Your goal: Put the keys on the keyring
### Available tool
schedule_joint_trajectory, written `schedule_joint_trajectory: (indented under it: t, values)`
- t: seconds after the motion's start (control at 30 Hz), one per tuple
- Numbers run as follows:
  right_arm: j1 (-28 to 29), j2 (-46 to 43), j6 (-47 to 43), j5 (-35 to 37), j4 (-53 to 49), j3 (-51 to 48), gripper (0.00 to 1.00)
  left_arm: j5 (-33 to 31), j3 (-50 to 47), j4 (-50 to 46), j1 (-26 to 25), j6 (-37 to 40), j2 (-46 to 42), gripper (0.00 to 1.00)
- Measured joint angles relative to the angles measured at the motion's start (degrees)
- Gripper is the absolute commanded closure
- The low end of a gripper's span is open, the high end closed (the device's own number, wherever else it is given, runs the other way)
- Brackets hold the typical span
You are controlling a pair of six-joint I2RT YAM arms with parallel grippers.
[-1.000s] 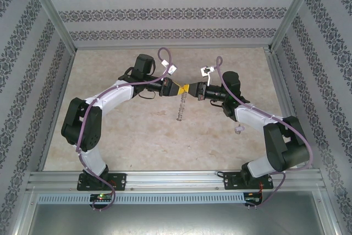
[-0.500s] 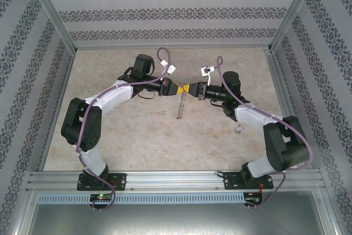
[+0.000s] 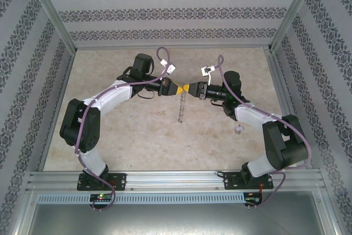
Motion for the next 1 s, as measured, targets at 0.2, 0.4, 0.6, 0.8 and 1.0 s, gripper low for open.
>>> schedule_joint_trajectory:
  t: [0.2, 0.4, 0.6, 0.8, 1.0]
  values:
    - [0.33, 0.07, 0.33, -0.17, 0.26, 0.0, 0.55, 1.11, 0.72, -1.01, 0.15, 0.11, -0.02, 1.0]
    - [0.07, -0.52, 1.27, 0.2, 0.31, -0.57, 0.54, 2.16, 1.05, -1.79, 0.24, 0.28, -0.46, 1.0]
    - [0.11, -1.99, 1.77, 0.15, 0.5, -0.74, 0.67, 2.36, 1.97, -2.56, 0.24, 0.83, -0.46, 1.0]
    - [0.24, -2.29, 2.34, -0.09, 0.81, -0.74, 0.66, 2.4, 2.23, -2.8, 0.24, 1.31, -0.52, 1.0]
    - [0.26, -2.4, 2.58, -0.17, 0.9, -0.52, 0.66, 2.78, 3.02, -3.67, 0.24, 1.53, -0.52, 1.0]
